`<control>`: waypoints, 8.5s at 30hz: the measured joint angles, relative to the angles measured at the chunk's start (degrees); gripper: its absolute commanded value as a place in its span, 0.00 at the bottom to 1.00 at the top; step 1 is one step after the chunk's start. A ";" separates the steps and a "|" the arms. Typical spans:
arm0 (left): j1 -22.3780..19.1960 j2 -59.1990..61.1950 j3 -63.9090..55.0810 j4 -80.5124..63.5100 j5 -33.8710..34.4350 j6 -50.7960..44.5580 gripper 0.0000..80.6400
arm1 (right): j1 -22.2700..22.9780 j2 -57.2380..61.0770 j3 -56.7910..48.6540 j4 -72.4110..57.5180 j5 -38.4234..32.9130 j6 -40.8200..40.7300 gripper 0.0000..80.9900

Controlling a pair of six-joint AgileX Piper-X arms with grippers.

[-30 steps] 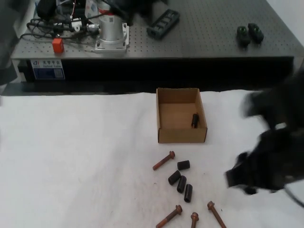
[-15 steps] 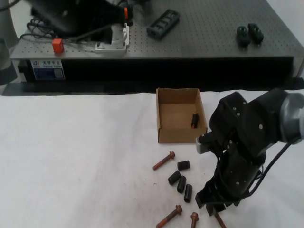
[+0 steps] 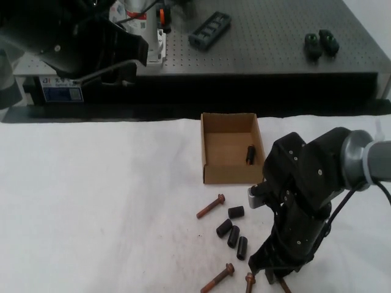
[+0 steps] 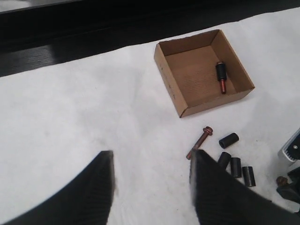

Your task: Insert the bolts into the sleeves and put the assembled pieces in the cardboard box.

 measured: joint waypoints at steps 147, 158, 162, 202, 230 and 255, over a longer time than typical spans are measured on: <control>-15.23 -15.33 34.02 -47.45 46.98 -12.16 0.01 | 9.71 -51.71 15.27 -50.12 -25.41 41.14 0.00; -15.51 -15.33 34.22 -47.44 44.84 -11.60 0.01 | 9.71 -51.84 15.27 -47.67 -29.38 38.52 0.39; -15.51 -15.33 34.22 -47.48 42.63 -9.27 0.01 | 9.78 -52.11 15.27 -46.27 -32.80 38.54 0.50; -13.77 72.07 -59.61 8.98 0.73 -4.67 0.14 | 3.86 -81.58 15.27 0.85 -6.32 34.24 0.50; -8.10 34.57 -27.20 7.50 -7.87 0.43 0.30 | 3.86 -24.38 5.67 -0.11 -5.64 16.34 0.50; -7.95 3.89 11.36 -10.20 -4.29 8.31 0.30 | 3.86 6.93 -9.07 -3.11 -0.65 13.16 0.13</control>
